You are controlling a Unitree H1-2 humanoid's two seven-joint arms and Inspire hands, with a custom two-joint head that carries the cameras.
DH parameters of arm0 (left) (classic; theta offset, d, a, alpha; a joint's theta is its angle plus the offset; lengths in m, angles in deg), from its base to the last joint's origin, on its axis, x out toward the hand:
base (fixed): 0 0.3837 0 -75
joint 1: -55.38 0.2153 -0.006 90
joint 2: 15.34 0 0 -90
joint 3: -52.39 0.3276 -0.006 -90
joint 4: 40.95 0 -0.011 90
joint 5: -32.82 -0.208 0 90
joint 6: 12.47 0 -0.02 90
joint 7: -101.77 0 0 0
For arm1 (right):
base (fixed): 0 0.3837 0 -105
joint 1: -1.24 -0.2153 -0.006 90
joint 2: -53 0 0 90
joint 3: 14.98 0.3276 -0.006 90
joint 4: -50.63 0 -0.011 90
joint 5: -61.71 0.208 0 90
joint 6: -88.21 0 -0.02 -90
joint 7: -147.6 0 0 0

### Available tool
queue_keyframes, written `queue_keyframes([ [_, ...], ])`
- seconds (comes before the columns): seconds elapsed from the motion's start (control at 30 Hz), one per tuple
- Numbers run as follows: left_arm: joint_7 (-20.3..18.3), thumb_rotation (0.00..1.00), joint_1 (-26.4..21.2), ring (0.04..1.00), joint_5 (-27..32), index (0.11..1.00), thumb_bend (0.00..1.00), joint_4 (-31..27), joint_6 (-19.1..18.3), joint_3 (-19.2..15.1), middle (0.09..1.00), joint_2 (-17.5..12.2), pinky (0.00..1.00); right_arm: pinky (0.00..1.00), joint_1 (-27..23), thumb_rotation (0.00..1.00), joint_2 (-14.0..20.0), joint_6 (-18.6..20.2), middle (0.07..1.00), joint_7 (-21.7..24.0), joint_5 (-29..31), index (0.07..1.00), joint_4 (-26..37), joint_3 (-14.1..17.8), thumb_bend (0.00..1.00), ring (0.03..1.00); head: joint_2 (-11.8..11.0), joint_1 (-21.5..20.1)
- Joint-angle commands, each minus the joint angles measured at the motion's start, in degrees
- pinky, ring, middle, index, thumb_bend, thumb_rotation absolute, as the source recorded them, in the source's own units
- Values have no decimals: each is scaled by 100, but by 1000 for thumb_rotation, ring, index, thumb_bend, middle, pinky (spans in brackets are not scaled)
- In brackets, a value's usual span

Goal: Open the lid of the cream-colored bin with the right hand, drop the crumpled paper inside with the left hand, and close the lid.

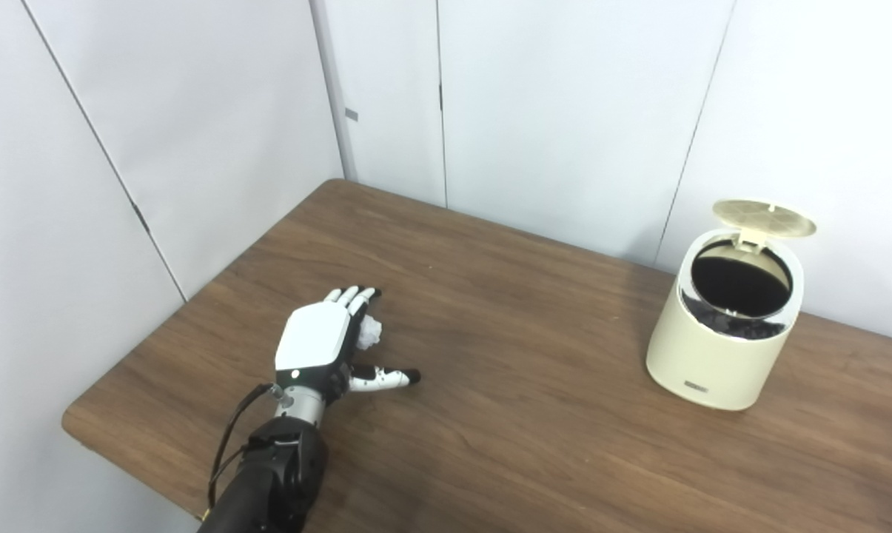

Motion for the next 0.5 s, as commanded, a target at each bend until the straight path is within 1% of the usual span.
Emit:
queue_keyframes([
  [0.0,247,609,-236,898,-21,889,1000,41,82,-29,900,-254,820,493,-172,239,81,-264,668,3,21,649,126,50,268,643,6,8],
  [0.13,334,593,-363,833,102,857,1000,252,89,-30,847,-342,740,490,-165,206,40,-210,663,-27,22,646,170,48,253,638,6,8],
  [0.2,373,592,-430,781,211,831,1000,383,103,-46,814,-374,684,492,-158,190,32,-201,663,-36,15,647,178,49,248,639,4,-40],
  [0.27,470,558,-484,702,304,762,999,507,146,-46,743,-391,611,489,-155,195,27,-192,661,-43,11,645,187,51,249,637,5,-45],
  [0.4,713,473,-543,579,512,660,884,707,312,-19,625,-387,494,486,-140,197,48,-189,658,-20,23,643,208,53,246,634,2,-83],
  [0.47,847,469,-577,528,626,623,831,907,421,-9,578,-395,450,484,-133,201,58,-214,656,-13,43,638,196,64,250,634,5,-99],
])
